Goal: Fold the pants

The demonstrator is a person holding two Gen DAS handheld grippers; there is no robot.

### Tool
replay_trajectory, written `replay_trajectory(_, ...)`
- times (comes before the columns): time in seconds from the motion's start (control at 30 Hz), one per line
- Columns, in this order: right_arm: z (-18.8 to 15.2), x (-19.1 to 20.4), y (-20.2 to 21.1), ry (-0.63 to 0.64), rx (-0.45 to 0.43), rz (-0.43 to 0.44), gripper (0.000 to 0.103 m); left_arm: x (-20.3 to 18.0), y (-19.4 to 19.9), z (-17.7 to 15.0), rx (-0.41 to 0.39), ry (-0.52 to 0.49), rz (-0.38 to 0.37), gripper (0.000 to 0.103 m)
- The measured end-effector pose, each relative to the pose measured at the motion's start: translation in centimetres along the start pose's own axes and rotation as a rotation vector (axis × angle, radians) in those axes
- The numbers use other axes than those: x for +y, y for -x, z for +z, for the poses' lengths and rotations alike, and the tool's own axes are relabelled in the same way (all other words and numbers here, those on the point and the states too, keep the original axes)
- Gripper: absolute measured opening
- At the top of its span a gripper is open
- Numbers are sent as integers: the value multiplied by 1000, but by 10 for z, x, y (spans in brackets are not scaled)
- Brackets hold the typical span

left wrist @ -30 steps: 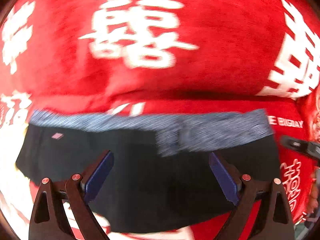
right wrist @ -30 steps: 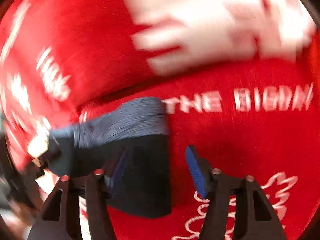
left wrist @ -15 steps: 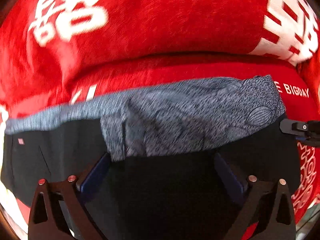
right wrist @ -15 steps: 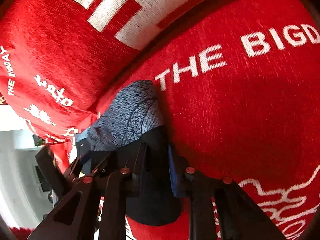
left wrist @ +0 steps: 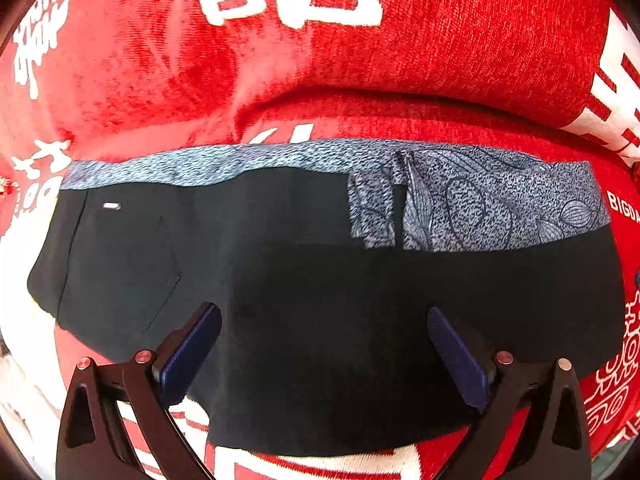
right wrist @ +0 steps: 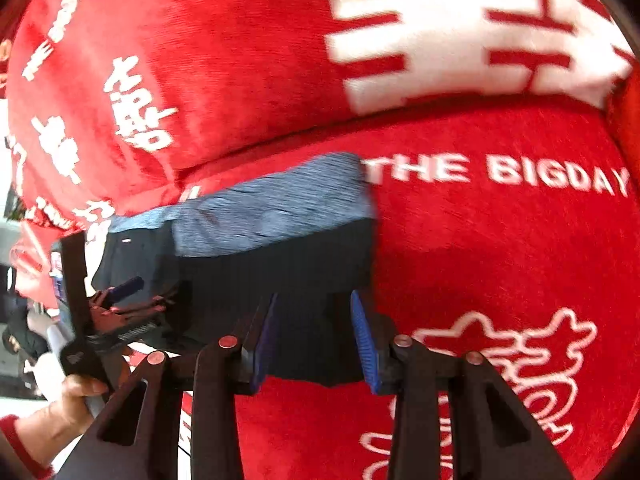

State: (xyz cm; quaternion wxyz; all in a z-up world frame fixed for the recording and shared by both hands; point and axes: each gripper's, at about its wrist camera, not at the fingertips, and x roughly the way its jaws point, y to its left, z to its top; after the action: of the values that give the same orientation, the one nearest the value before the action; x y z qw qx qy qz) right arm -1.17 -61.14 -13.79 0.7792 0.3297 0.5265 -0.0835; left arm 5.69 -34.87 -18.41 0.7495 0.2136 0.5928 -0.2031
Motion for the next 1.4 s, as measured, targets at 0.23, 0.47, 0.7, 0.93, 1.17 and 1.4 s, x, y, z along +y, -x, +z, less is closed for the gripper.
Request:
replay_trajectory(0.23, 40, 54, -85, 73, 150, 147, 40, -14, 21, -30, -20, 93, 16, 103)
replay_trajectory(0.47, 45, 81, -111, 155, 247, 132, 42, -4, 18, -32, -15, 122, -3, 103)
replay_trajectory(0.7, 18, 70, -72, 181, 232, 51, 46, 7, 43, -43, -13, 119, 28, 103)
replay_trajectory(0.93, -12, 57, -53, 208, 193, -35, 51, 11, 46, -72, 62, 152, 47, 103)
replay_trajectory(1.17, -11, 63, -70, 217, 180, -57, 65, 15, 58, -87, 90, 212, 49, 103)
replay_trajectory(1.4, -21, 79, -72, 307, 161, -131, 67, 30, 47, -86, 119, 228, 51, 103)
